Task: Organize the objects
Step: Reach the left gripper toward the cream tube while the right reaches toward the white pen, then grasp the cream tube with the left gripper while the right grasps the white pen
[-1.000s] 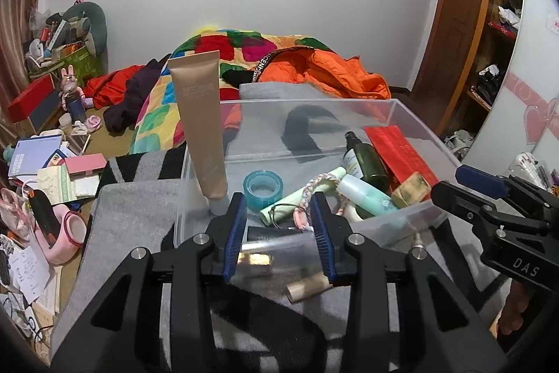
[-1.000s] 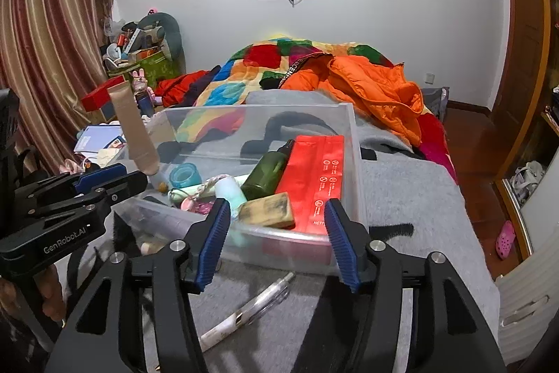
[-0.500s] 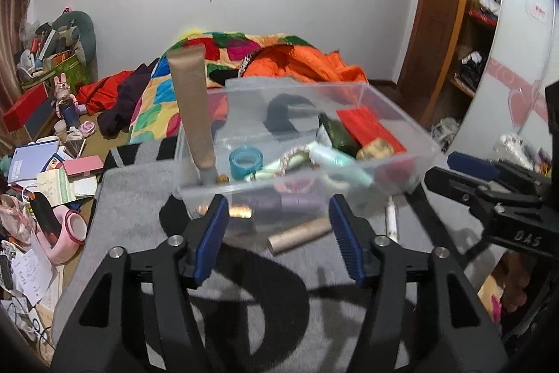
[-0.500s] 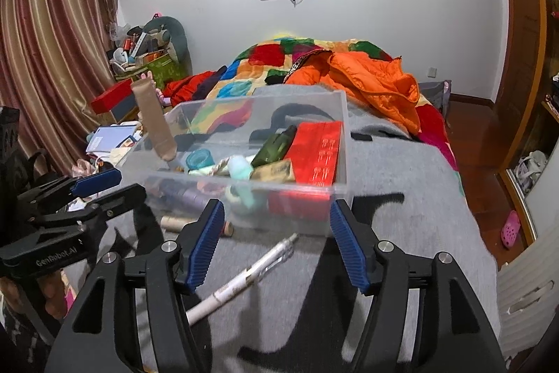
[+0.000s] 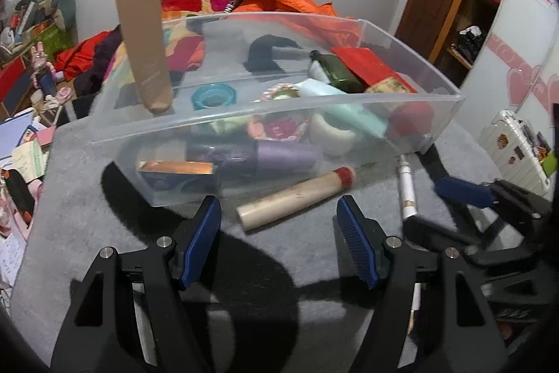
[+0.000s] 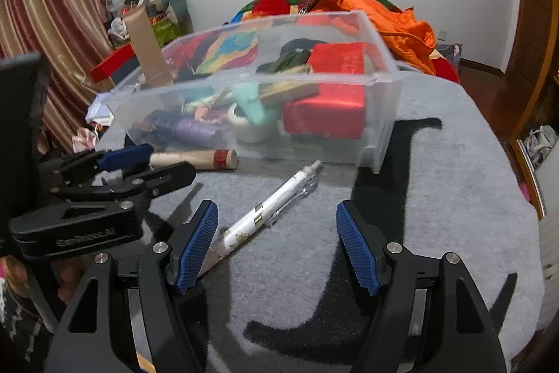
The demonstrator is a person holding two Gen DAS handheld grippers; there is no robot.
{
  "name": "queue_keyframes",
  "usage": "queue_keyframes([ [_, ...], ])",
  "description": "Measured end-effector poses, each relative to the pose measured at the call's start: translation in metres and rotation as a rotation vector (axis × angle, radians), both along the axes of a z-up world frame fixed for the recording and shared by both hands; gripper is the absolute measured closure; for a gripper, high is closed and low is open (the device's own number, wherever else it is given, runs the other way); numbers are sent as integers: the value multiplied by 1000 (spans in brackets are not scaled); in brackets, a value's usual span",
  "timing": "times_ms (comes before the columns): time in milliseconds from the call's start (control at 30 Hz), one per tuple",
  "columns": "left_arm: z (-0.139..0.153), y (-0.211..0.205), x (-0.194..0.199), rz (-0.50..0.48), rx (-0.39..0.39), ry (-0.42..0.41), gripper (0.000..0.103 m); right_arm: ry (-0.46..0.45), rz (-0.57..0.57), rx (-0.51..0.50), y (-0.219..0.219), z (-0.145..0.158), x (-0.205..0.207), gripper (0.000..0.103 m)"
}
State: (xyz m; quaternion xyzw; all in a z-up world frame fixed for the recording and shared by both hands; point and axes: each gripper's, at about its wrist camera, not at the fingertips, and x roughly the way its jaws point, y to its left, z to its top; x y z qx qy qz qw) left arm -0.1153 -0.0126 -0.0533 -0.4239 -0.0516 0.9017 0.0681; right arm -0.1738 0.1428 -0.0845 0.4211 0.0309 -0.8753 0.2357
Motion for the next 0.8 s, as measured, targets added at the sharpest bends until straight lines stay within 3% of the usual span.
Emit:
queue_keyframes([
  [100, 2, 9, 7, -57, 4, -9, 52, 6, 23, 0, 6, -1, 3, 36],
  [167, 3, 17, 16, -95, -10, -13, 57, 1, 29, -11, 13, 1, 1, 36],
  [367, 16, 29, 41, -145, -52, 18, 57, -4, -31, -1, 43, 2, 3, 37],
  [533, 26, 23, 27, -126, -69, 43, 57, -35, -84, -32, 51, 6, -1, 37],
  [633, 18, 25, 6, -137, -74, 4, 57, -58, -49, -41, 40, 4, 2, 37],
  [800, -2, 45, -14, -196, -91, -52, 57, -1, -25, 58, 19, -3, 13, 34],
])
